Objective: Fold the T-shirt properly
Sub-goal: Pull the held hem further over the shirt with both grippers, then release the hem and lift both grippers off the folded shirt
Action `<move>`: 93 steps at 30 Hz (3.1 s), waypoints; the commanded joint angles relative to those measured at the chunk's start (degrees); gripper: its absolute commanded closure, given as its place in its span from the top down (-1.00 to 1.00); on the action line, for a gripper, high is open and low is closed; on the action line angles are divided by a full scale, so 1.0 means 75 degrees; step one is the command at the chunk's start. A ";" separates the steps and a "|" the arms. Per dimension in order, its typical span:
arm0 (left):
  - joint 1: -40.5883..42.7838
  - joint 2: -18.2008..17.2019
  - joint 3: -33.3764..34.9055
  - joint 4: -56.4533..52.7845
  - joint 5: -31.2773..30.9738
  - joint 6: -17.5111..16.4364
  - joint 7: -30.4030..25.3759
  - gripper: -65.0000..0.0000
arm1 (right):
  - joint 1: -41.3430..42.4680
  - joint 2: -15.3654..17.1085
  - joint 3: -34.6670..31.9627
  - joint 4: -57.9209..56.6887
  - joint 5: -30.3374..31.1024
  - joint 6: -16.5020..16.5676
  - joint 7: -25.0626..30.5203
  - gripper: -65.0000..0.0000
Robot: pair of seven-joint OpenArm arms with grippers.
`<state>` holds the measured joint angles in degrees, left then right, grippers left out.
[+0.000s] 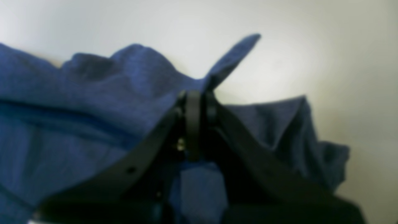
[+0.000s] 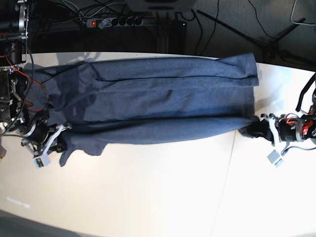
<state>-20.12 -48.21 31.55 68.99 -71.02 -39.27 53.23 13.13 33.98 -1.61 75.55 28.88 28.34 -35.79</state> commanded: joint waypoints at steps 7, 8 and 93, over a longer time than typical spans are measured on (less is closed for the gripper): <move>0.0262 -0.0548 -0.0067 0.0755 -0.0099 -0.0098 -0.0003 -1.00 | -0.1303 0.0402 0.1058 0.1326 0.0227 0.0609 0.0157 -1.00; 0.0294 -0.0568 -0.0067 0.0769 -0.0102 -0.0098 0.0009 -1.00 | -0.1504 0.0402 0.1253 0.1454 0.0294 0.0609 0.0157 -1.00; 0.3063 0.0306 -0.2824 0.2171 -0.1719 -0.0098 0.1918 -0.56 | -0.1609 -0.0242 0.2133 0.0533 0.0580 0.0600 0.0184 -1.00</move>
<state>3.60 -44.71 10.98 84.49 -82.85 -39.29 68.42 0.32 31.09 13.72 78.89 32.64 28.34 -35.42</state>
